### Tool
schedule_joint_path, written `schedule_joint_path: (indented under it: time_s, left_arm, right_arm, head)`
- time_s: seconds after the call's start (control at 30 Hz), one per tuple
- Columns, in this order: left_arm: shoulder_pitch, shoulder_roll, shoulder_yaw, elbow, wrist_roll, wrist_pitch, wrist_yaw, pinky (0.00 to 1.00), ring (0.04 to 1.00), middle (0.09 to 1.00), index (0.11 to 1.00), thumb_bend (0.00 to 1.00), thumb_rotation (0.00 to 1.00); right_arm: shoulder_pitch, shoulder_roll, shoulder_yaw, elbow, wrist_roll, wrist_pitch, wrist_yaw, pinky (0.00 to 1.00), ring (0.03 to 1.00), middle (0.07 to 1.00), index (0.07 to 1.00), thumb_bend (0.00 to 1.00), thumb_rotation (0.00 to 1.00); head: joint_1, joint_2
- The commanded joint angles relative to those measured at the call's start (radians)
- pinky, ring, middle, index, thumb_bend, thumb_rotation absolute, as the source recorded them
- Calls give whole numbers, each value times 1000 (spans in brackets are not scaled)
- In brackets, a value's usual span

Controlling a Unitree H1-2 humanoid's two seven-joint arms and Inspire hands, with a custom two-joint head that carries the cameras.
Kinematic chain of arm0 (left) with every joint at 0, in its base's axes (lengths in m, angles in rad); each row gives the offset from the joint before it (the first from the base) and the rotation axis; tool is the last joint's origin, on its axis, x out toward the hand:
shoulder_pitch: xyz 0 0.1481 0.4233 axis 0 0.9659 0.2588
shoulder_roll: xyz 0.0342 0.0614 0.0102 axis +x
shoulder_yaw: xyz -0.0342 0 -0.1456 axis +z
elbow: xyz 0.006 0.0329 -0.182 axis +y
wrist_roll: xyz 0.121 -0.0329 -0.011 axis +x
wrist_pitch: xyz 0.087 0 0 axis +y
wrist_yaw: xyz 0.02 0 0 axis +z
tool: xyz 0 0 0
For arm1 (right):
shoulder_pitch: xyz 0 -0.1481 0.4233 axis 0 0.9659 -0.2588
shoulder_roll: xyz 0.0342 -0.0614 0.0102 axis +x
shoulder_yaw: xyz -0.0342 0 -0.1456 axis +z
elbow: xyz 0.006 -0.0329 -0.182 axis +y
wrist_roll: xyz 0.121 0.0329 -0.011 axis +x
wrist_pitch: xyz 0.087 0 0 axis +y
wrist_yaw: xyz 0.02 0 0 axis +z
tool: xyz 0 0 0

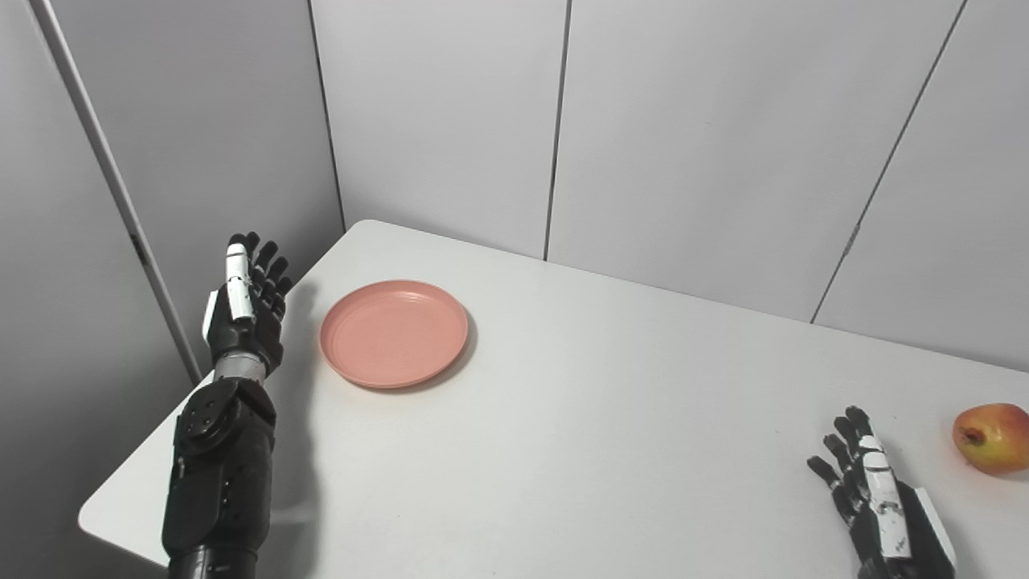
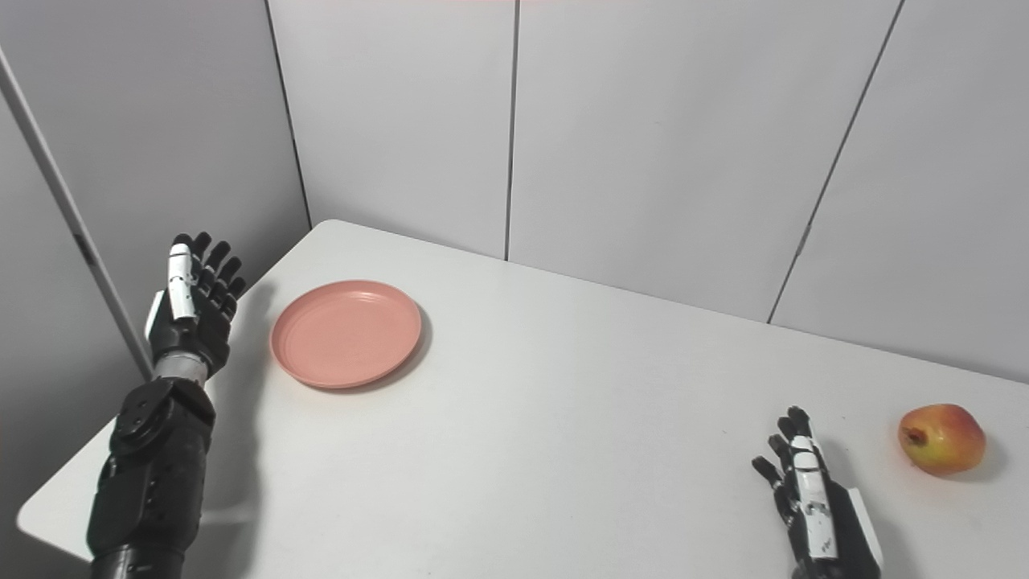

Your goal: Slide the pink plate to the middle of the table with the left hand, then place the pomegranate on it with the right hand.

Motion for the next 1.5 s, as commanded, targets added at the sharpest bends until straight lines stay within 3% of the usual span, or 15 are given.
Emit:
schedule_joint_path:
  time_s: [0.0, 0.57, 0.77, 0.9, 1.03, 1.23, 1.47]
  left_arm:
    - [-40, 38, -1, 8, -5, -55, -28, 967, 949, 948, 937, 353, 1000]
    - [-46, 48, -25, 144, 3, -96, -79, 940, 927, 922, 909, 369, 1000]
    - [-44, 40, -56, 185, 17, -122, -103, 928, 929, 928, 922, 375, 1000]
    - [-45, 28, -71, 203, 23, -137, -99, 933, 923, 920, 911, 377, 1000]
    - [-47, 11, -92, 191, 18, -124, -100, 960, 953, 947, 939, 359, 1000]
    - [-65, 13, -121, 265, 22, -155, -138, 945, 945, 948, 925, 375, 1000]
    - [-62, -18, -155, 228, 37, -123, -117, 918, 921, 926, 918, 380, 1000]
  right_arm:
    - [-16, -7, -6, -33, -1, 5, 2, 1000, 1000, 1000, 1000, 70, 1000]
    - [-16, -5, -6, -33, -1, 17, -4, 1000, 1000, 1000, 1000, 82, 1000]
    - [-17, -8, -5, -24, 4, -2, 6, 1000, 1000, 1000, 1000, 80, 1000]
    - [-12, -1, -7, -43, 0, 20, -7, 1000, 1000, 1000, 1000, 84, 1000]
    - [-11, -5, -2, -41, -10, 9, -4, 1000, 1000, 1000, 1000, 86, 1000]
    - [-12, -1, -6, -43, -3, 19, 1, 1000, 1000, 1000, 1000, 94, 1000]
    - [-7, 0, 0, -50, -20, 25, -7, 1000, 1000, 1000, 1000, 119, 1000]
  head:
    - [-1, 1]
    - [-2, 6]
    - [-3, 9]
    - [-4, 11]
    - [-5, 12]
    - [-11, 15]
    - [-19, 21]
